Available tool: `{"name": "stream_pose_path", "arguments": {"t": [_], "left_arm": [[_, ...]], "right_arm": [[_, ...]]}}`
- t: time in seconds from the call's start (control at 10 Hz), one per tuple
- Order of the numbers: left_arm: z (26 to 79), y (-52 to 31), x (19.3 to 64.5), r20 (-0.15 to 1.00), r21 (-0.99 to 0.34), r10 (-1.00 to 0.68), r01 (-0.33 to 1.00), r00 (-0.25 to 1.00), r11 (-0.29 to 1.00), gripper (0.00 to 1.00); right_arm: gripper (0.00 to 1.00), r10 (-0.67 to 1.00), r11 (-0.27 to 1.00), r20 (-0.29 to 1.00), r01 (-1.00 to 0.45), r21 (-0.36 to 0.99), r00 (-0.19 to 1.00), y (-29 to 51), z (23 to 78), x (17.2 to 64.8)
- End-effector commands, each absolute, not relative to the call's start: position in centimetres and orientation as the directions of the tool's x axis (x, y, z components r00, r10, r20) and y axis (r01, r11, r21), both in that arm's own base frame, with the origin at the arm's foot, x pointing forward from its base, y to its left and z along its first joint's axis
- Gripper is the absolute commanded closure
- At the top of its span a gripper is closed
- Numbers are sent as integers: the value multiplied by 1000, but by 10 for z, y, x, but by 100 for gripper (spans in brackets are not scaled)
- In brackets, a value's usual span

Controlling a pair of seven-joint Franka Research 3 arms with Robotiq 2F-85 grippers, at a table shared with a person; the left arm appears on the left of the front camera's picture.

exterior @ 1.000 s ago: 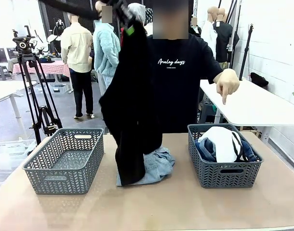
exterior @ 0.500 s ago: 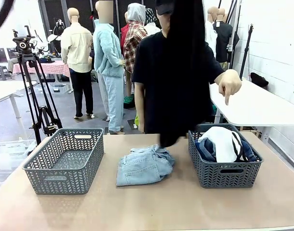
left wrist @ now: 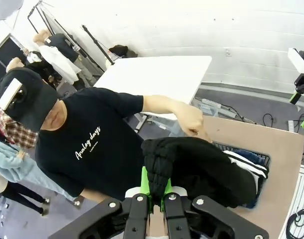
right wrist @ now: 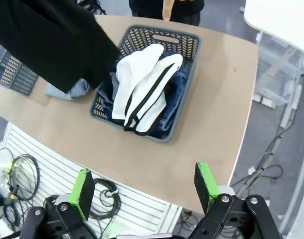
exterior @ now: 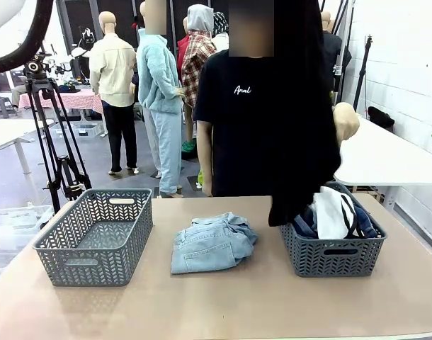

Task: Sort the tops and bottoms.
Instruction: Sort the clothes according to human instructions.

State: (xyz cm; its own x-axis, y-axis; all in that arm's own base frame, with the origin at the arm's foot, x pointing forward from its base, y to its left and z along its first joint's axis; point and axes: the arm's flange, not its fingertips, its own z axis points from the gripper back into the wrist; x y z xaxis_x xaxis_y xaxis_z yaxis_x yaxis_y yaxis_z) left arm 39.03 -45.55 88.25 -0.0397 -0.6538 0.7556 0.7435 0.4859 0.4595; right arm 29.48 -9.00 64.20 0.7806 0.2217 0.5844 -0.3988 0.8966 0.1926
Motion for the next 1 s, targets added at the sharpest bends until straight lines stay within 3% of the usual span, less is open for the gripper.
{"name": "stream_pose_path", "arguments": {"t": [0.0,0.5,0.9], "left_arm": [[882,-457,391,757,459,-652,744,-41,486,100],[903,-495,445,883,380,-448,777,-142,503,100],[914,-522,452,924,364,-298,789,-239,496,100]], "right_arm": [[0,230,894,582,-406,190,780,-90,642,295],[0,230,894,582,-406,190,780,-90,642,295],[0,230,894,582,-406,190,780,-90,642,295]]}}
